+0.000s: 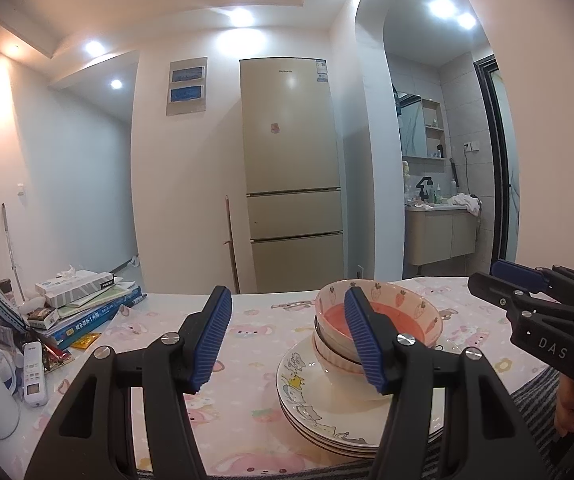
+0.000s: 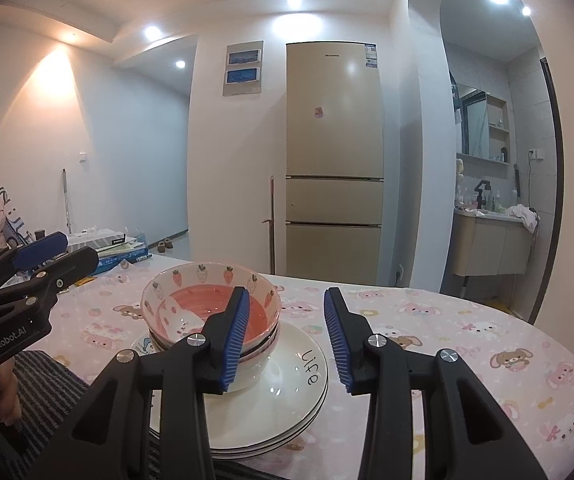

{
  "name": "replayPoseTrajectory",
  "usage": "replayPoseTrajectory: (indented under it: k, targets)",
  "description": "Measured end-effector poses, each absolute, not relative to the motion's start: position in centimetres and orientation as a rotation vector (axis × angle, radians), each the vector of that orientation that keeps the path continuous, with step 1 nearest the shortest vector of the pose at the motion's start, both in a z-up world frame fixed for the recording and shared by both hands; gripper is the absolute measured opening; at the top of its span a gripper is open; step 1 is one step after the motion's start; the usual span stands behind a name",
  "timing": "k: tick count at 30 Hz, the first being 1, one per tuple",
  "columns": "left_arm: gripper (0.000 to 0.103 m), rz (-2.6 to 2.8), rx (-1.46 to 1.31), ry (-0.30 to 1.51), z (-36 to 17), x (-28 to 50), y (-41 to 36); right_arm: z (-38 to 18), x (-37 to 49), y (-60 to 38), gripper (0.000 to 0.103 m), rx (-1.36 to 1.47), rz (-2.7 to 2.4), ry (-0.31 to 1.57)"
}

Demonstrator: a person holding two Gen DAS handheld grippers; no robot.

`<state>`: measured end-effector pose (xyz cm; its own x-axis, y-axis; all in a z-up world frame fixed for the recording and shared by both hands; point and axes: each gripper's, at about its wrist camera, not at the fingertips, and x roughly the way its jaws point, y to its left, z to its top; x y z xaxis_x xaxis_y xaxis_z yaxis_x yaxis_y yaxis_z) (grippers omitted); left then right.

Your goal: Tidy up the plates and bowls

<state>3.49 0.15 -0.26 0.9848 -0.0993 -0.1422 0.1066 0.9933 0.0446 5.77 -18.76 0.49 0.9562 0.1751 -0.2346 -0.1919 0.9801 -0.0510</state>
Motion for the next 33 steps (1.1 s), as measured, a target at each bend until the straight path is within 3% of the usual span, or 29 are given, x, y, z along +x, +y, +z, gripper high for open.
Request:
replayPoseTrajectory:
  k: [6, 19, 20, 22, 26, 28, 30, 33]
  targets:
    - [0.058, -0.098, 0.045, 0.144, -0.21, 3.55, 0.34, 0.46, 5.73, -18.87, 0.048, -0.073, 0.185, 0.228]
    - [0.058, -0.094, 0.046, 0.143, -0.25, 3.57, 0.44, 0.53, 5.74, -18.99, 0.049, -0.074, 0.183, 0.229]
    - [0.058, -0.094, 0.046, 0.143, -0.27, 3.57, 0.44, 0.59, 5.70, -19.06, 0.052, -0.074, 0.183, 0.229]
    - [0.058, -0.094, 0.047, 0.143, -0.27, 3.59, 0.44, 0.63, 5.71, -19.01, 0.069, -0.074, 0.181, 0.227]
    - [0.058, -0.093, 0.046, 0.142, -0.26, 3.58, 0.45, 0.72, 5.52, -19.07, 0.077, -0.079, 0.182, 0.223]
    - [0.058, -0.092, 0.045, 0.141, -0.28, 3.57, 0.59, 0.67, 5.60, -18.97, 0.095, -0.086, 0.182, 0.231]
    - [0.058, -0.090, 0.044, 0.141, -0.31, 3.64, 0.69, 0.66, 5.62, -18.93, 0.103, -0.088, 0.182, 0.235]
    - [0.058, -0.089, 0.043, 0.141, -0.31, 3.67, 0.70, 0.67, 5.70, -18.91, 0.103, -0.085, 0.182, 0.241]
